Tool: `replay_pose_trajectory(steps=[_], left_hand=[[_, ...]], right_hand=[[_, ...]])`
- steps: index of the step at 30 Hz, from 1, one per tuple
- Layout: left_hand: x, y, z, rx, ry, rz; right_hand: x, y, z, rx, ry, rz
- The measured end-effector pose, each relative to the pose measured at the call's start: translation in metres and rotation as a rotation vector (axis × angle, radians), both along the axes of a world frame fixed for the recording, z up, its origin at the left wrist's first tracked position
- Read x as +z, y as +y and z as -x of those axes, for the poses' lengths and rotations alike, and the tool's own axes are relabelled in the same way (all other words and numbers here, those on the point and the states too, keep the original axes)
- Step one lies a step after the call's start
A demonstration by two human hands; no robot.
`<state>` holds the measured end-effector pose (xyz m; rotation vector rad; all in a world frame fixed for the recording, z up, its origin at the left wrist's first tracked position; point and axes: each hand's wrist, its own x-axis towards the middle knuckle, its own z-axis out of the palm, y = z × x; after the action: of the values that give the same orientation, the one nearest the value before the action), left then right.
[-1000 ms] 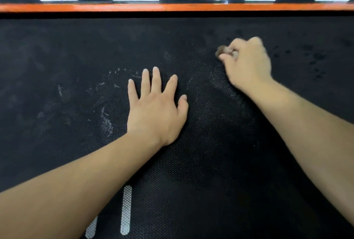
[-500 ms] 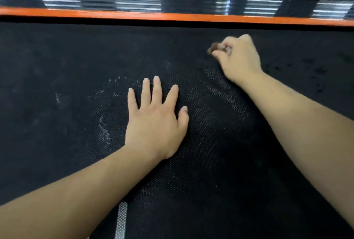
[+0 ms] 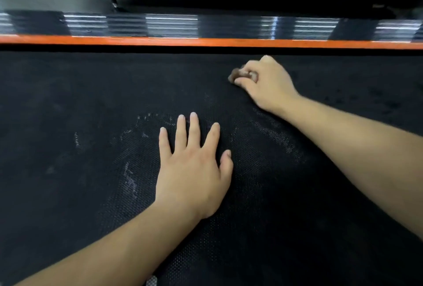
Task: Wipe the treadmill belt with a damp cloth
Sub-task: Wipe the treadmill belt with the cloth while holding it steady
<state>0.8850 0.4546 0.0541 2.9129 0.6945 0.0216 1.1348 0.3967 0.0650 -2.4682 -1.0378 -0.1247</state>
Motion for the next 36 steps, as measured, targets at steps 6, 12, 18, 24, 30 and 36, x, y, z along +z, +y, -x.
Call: replay_pose_trajectory(steps=[6,12,18,24,30,36], left_hand=[[0.0,0.0,0.001,-0.002,-0.021,0.007],[0.001,0.001,0.001,-0.012,-0.018,0.007],[-0.001,0.001,0.001,-0.002,-0.024,0.008],[0.0,0.0,0.002,0.004,-0.022,0.009],[0.0,-0.001,0.001,0.007,-0.027,0.007],[0.001,-0.002,0.0,0.009,-0.002,0.01]], right_hand=[[0.007,0.03,-0.027,-0.278,-0.007,-0.057],[0.016,0.009,-0.062,-0.498,-0.014,0.012],[0.01,-0.007,-0.048,-0.267,0.013,0.008],[0.003,-0.013,-0.03,-0.212,-0.004,0.005],[0.011,-0.037,-0.043,-0.366,-0.039,-0.024],[0.016,-0.064,-0.033,-0.265,-0.062,0.024]])
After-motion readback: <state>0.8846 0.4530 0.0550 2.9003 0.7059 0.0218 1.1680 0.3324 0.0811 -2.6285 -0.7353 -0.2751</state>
